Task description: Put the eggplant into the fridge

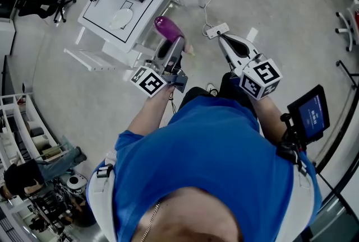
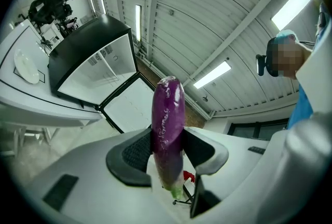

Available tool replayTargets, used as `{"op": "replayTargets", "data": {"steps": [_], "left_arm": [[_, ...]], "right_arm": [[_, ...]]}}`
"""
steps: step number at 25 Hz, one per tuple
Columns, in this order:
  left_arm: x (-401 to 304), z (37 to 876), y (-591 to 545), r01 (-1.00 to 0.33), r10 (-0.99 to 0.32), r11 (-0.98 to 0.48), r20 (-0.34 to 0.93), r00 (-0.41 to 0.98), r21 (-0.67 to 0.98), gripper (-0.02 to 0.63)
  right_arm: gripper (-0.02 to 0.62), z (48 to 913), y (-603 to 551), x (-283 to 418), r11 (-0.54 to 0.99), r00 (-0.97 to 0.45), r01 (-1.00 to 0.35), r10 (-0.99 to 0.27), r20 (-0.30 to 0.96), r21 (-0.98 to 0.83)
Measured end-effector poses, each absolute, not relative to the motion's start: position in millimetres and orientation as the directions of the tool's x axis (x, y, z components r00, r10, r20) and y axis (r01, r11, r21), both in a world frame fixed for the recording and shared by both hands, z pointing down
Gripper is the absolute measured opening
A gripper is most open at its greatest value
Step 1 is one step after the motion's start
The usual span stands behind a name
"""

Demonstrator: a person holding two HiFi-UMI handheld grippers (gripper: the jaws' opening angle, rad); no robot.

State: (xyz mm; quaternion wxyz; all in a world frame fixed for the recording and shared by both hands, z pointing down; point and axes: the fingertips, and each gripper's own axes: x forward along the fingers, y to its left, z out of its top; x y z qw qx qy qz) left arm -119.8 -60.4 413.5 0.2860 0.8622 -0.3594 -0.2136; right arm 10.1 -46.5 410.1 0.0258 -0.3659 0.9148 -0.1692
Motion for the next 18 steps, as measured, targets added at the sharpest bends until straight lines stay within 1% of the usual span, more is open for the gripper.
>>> {"op": "replayTargets", "data": {"steps": [7,12,18], "left_arm": [[-124.7,420.2,-42.1,-0.509,-0.752,-0.566,-0.153,0.641,0.649,0.187],[-147.9,415.3,35.0,-0.53,-0.756,-0.568,-0.144,0.638,0.63,0.187],[-152.1,419.8,-32.6,-0.592,-0.794,-0.532,-0.114,0.597,0.605,0.187]], "right_arm": [[0.002,413.8,-28.1,11.0,0.667,-0.723,-0.671,-0.686,0.085,-0.324],[0.002,407.8,51.4,-5.0,0.658,-0.711,-0.68,-0.7,0.072,-0.323],[0.002,404.6,-14.3,3.0,0.675,-0.725,-0.665,-0.686,0.058,-0.32]]}}
